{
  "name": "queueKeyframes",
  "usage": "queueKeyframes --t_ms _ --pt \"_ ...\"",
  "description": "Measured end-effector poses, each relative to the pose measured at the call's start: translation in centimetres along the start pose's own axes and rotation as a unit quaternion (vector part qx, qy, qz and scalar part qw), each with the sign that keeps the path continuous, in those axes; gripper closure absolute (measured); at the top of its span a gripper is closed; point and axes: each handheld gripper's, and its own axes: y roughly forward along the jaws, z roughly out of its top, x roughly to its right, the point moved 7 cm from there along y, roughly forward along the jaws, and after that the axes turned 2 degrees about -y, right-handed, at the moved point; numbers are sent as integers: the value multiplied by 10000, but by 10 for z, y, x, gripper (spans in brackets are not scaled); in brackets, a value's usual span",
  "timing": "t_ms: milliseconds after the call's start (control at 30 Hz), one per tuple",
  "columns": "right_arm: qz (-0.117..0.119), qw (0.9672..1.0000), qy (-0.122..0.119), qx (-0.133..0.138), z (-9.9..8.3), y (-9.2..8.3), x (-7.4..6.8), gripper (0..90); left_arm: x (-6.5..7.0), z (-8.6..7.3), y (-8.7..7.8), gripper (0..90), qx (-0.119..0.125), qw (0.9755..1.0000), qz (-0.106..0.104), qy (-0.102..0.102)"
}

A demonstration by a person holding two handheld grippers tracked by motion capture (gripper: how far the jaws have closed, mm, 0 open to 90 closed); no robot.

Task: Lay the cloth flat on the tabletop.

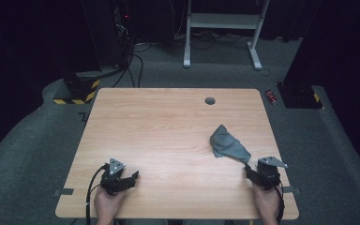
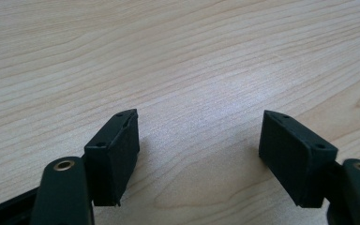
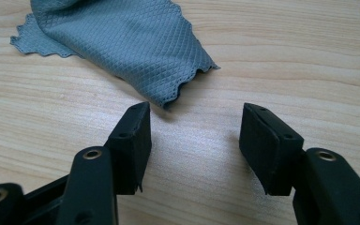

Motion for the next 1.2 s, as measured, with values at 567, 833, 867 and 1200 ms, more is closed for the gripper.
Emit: queueKeyframes --t_ms 567,833,867,1200 --pt "8 10000 -1 -2 0 0 0 439 0 0 0 292 -2 10000 2 6" --pt "187 9997 129 63 3 -3 -4 464 0 0 0 292 -6 10000 6 17" --pt "222 9996 143 115 5 -4 -6 464 0 0 0 292 -5 10000 2 4" --pt "552 9980 -96 303 29 -10 -24 460 0 0 0 292 -5 10000 5 15"
